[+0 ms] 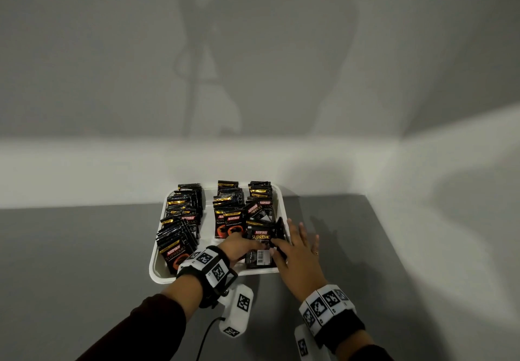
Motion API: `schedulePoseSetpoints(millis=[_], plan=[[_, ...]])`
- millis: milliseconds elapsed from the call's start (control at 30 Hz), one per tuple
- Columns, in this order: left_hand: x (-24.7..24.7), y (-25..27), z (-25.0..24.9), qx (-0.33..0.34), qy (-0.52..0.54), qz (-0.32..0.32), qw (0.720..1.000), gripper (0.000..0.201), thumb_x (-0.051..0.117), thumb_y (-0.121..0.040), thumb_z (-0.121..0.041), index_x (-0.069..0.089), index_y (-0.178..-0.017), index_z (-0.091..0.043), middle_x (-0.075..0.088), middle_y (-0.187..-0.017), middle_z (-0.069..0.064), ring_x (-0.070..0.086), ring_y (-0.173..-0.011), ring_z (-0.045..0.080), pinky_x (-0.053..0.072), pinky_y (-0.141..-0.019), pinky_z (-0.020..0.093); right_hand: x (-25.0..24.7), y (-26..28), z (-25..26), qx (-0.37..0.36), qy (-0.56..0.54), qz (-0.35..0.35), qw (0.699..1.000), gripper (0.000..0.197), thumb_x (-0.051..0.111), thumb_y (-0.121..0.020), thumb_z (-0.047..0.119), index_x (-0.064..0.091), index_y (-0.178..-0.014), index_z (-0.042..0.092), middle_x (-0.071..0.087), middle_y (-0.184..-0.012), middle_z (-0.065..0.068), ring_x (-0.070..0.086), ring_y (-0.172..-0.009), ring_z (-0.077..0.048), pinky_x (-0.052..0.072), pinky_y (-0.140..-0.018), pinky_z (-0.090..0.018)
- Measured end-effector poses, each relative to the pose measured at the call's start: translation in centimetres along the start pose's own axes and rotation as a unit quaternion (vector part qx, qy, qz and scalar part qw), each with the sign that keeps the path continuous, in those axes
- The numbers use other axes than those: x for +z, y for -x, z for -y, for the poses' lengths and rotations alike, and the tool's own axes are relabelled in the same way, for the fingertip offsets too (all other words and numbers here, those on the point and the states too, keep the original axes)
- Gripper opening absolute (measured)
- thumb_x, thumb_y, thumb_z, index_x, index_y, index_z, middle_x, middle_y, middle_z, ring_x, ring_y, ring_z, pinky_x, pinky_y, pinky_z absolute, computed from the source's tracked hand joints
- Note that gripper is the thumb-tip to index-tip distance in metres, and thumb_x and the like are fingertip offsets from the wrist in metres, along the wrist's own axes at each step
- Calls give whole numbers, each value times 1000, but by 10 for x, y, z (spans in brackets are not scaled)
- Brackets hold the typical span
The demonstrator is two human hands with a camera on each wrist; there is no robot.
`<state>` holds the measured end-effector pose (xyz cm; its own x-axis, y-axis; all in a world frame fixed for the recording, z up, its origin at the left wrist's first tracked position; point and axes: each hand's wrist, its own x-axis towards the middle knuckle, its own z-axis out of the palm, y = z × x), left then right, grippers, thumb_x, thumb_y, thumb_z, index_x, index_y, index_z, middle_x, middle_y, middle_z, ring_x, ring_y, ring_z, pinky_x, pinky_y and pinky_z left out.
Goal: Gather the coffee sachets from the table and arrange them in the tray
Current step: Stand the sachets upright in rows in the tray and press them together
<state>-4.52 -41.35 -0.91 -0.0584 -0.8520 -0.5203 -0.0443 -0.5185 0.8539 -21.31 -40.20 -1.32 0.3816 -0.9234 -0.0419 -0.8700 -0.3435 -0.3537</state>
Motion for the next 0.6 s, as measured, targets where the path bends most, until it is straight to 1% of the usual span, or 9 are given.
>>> schedulePoseSetpoints(millis=[67,100,167,200,267,333,400,500,600], plan=[[1,0,0,1,9,-6,1000,26,62,-80,6,63,-105,0,66,-105,15,61,-102,28,45,-100,40,2,-3,2,22,-36,-23,999,31,42,-95,37,54,-123,34,22,-153,4,8,-145,-23,-8,-114,-47],[1,0,0,-1,13,-5,1000,23,62,-79,6,64,-101,-2,67,-100,13,62,-97,27,47,-96,38,2,-5,3,32,-60,-41,997,26,47,-92,34,58,-116,31,33,-146,4,22,-140,-24,6,-116,-47],[0,-1,1,-9,13,-6,1000,23,64,-78,6,64,-100,-3,67,-99,13,62,-95,26,49,-92,36,2,-10,4,52,-102,-80,990,18,57,-86,31,58,-104,26,49,-123,7,45,-120,-19,32,-106,-40],[-1,-2,1,-13,14,-7,1000,27,64,-78,5,63,-103,-2,67,-104,15,62,-99,27,48,-94,37,1,-12,5,62,-110,-94,988,20,60,-83,31,55,-102,26,51,-114,8,48,-113,-17,37,-100,-36],[-2,-2,2,-22,16,-3,1000,33,64,-78,4,61,-110,0,66,-111,17,61,-106,30,45,-100,41,-2,-20,7,83,-107,-101,986,31,64,-79,33,51,-106,26,51,-111,7,47,-109,-16,40,-96,-35],[-3,-2,1,-29,16,2,999,32,64,-78,3,62,-109,-1,66,-111,18,61,-107,32,45,-101,43,-6,-28,8,96,-85,-74,989,43,64,-76,35,48,-115,24,48,-116,4,45,-111,-17,43,-95,-36],[-5,-4,2,-31,22,7,999,29,63,-79,3,62,-108,-1,67,-106,17,63,-101,32,48,-95,42,-10,-34,8,94,-71,-40,992,45,63,-77,32,48,-118,21,44,-118,-1,46,-109,-20,47,-91,-36],[-6,-3,3,-23,43,22,999,27,60,-80,6,62,-105,-4,69,-97,10,64,-91,24,51,-81,32,-11,-38,6,79,-101,-17,992,46,63,-78,23,49,-122,17,42,-117,-5,51,-103,-22,49,-89,-32],[-8,0,2,-12,42,18,999,27,59,-81,7,60,-105,-6,66,-109,13,61,-104,27,47,-95,36,-10,-38,4,75,-124,-18,989,47,63,-79,19,51,-124,15,41,-116,-6,55,-96,-20,49,-87,-27]])
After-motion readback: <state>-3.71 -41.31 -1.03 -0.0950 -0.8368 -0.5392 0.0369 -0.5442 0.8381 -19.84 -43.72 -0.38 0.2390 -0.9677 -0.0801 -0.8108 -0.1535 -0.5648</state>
